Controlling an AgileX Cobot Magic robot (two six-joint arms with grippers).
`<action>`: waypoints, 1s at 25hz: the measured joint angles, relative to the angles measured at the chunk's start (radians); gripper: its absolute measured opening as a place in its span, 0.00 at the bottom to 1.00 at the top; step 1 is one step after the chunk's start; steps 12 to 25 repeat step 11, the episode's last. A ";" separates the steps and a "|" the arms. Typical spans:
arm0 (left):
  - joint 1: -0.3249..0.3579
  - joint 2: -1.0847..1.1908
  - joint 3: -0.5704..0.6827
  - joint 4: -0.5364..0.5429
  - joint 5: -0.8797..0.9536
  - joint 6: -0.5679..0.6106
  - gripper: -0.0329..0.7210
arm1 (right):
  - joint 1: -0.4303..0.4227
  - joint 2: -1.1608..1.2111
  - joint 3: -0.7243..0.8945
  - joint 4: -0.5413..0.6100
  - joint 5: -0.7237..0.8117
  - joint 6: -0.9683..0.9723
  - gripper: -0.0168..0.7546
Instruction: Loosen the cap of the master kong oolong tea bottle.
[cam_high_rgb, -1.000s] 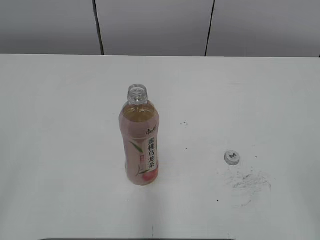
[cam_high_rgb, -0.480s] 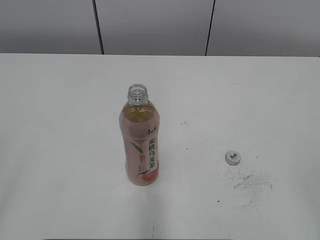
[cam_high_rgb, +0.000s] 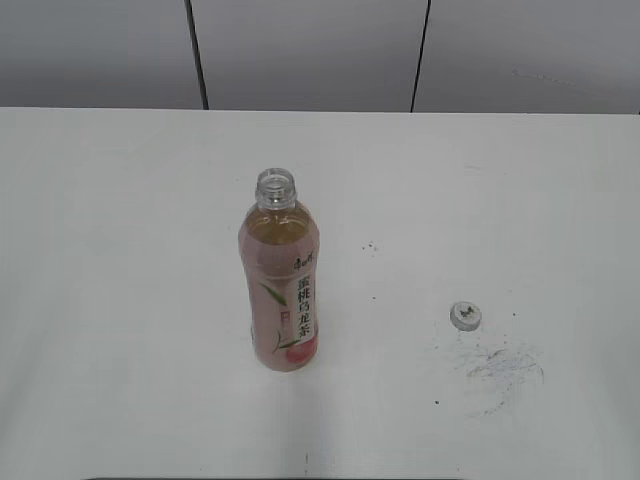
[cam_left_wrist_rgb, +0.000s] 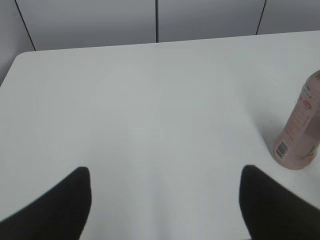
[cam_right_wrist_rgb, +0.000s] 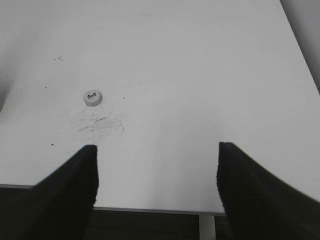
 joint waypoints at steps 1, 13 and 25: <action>0.000 0.000 0.000 0.000 0.000 0.000 0.76 | 0.000 0.000 0.000 0.000 0.000 0.000 0.74; 0.000 0.000 0.000 0.000 0.000 0.000 0.76 | 0.000 0.000 0.000 0.000 0.000 0.000 0.74; 0.000 0.000 0.000 0.000 0.000 0.000 0.76 | 0.000 0.000 0.000 0.000 0.000 0.000 0.74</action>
